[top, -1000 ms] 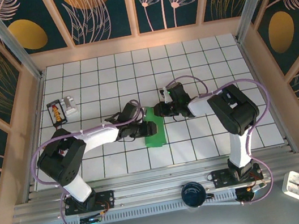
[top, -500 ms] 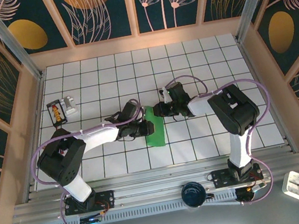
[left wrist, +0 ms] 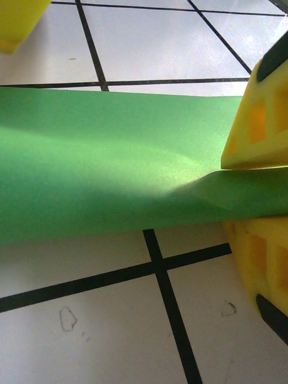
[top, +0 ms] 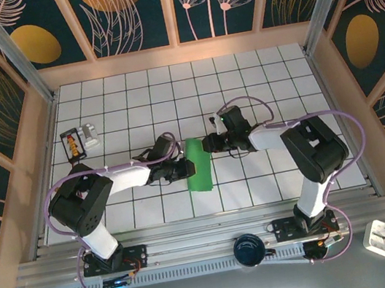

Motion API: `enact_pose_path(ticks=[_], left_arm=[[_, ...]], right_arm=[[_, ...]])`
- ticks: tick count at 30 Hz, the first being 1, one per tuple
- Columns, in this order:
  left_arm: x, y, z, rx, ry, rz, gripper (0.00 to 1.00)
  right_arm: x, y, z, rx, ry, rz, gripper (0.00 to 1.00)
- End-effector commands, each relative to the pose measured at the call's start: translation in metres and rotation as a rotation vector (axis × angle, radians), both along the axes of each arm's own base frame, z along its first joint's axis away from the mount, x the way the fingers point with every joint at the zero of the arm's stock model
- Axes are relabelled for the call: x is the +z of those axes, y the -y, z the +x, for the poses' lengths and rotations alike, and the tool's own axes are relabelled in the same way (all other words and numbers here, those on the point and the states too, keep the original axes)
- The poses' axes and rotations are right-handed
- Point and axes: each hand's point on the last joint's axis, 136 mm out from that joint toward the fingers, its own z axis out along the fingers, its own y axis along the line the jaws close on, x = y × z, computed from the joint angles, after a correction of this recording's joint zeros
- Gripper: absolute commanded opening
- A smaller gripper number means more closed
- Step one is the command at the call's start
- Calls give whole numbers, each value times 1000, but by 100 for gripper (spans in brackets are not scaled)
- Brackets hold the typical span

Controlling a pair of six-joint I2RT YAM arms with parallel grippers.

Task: Fold a paper plane with a square sheet of paper (pick it up from the middle)
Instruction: Hold the square sheet of paper at the center of the table.

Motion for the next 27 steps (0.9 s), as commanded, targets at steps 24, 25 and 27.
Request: enact_pose_path(ticks=[24,25,27], left_arm=[[-27,-25,8,162,1,66,23],[-28,-25,7,166,-1,65,22],[-31,-26,5,168,-8,67,22]], right_arm=[[4,-10,7,-24,33,64,31],[3,-11,6,-21,31,65,31],[2,-15,7,-12,28,71,31]])
